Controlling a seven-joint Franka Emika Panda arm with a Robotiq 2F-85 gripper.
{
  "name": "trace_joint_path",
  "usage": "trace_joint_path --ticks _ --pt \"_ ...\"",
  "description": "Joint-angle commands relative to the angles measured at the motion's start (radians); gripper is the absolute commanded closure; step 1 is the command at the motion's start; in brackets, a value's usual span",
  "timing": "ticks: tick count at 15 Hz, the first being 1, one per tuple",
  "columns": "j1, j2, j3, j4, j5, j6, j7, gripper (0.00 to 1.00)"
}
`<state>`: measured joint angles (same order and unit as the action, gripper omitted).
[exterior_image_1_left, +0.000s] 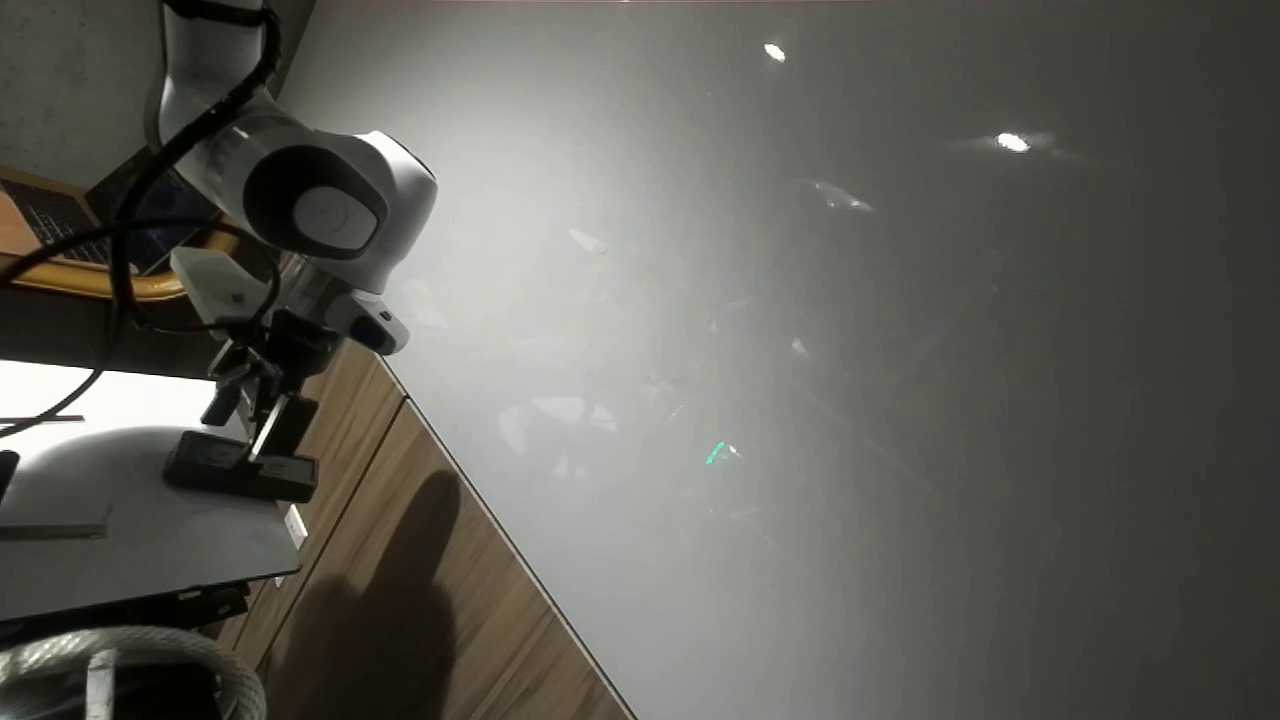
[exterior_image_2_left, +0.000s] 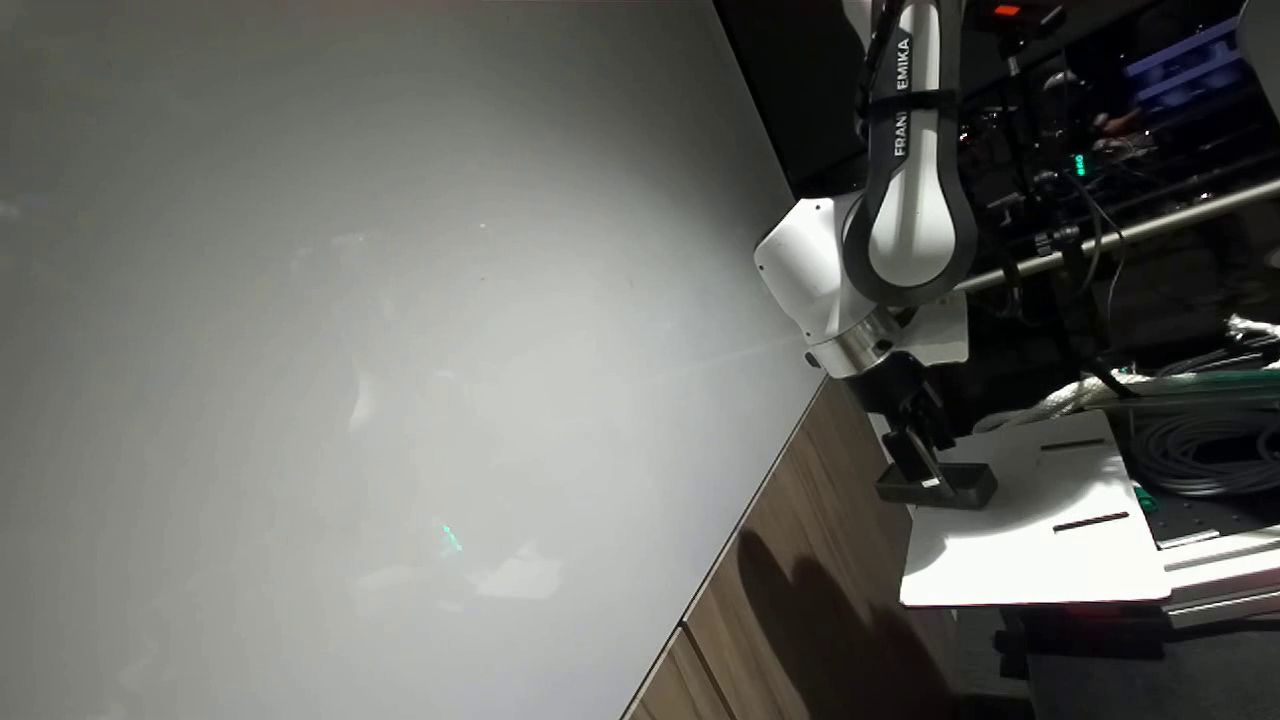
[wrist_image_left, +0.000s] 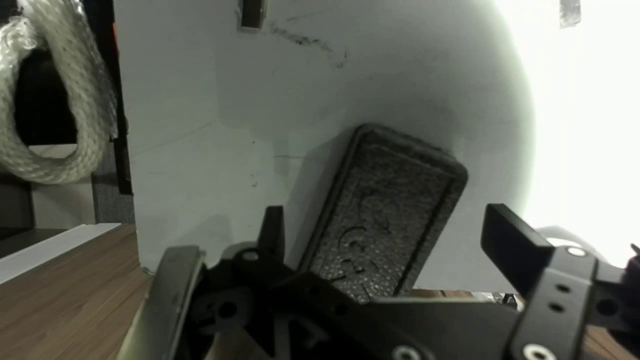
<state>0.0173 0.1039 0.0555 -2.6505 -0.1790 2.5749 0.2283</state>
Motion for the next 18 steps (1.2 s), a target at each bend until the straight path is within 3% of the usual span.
trace_joint_path --ticks 1,18 --pt "0.017 0.000 -0.024 -0.012 -0.022 0.029 0.015 0.00" --pt "0.011 -0.004 -0.064 -0.060 -0.095 0.088 0.034 0.00"
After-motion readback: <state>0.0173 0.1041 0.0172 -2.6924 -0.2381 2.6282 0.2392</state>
